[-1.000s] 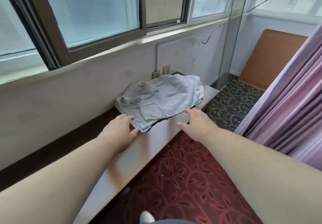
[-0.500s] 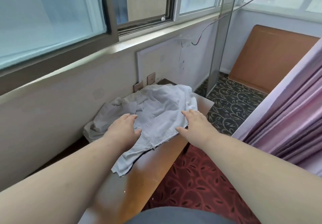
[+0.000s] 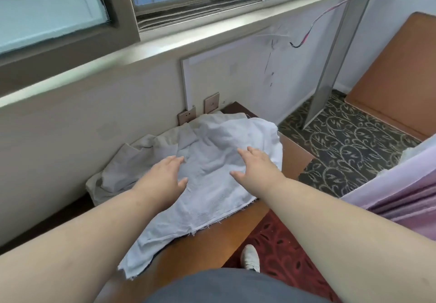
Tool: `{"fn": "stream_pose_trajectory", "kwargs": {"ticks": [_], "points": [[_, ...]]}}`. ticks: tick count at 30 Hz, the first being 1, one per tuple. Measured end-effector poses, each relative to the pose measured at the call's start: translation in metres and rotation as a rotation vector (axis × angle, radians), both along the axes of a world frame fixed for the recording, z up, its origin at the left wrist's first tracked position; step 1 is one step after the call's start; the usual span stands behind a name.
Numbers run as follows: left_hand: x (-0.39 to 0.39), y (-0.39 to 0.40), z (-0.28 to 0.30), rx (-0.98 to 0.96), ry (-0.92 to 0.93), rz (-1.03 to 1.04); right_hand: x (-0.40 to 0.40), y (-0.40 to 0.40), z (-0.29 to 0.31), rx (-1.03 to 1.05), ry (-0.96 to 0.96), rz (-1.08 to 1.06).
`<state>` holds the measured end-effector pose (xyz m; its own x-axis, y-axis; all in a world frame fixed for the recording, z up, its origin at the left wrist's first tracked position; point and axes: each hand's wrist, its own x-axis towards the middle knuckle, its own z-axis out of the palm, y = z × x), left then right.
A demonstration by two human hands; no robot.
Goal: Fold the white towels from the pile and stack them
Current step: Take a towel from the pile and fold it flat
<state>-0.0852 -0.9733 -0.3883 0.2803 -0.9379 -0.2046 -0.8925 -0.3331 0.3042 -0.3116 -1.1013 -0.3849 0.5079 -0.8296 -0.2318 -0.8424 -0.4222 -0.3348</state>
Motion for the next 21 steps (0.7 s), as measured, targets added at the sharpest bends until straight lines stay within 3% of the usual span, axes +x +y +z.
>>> {"fn": "stream_pose_trajectory", "kwargs": {"ticks": [11, 17, 21], "points": [[-0.028, -0.169, -0.024, 0.163, 0.008, 0.169, 0.037, -0.19, -0.037, 0.083, 0.039, 0.255], [-0.027, -0.235, -0.048, 0.203, -0.022, 0.175, 0.076, -0.242, -0.069, 0.09, 0.036, 0.435], [-0.017, -0.263, -0.068, 0.303, -0.093, 0.136, 0.097, -0.264, -0.088, 0.047, 0.139, 0.564]]}}
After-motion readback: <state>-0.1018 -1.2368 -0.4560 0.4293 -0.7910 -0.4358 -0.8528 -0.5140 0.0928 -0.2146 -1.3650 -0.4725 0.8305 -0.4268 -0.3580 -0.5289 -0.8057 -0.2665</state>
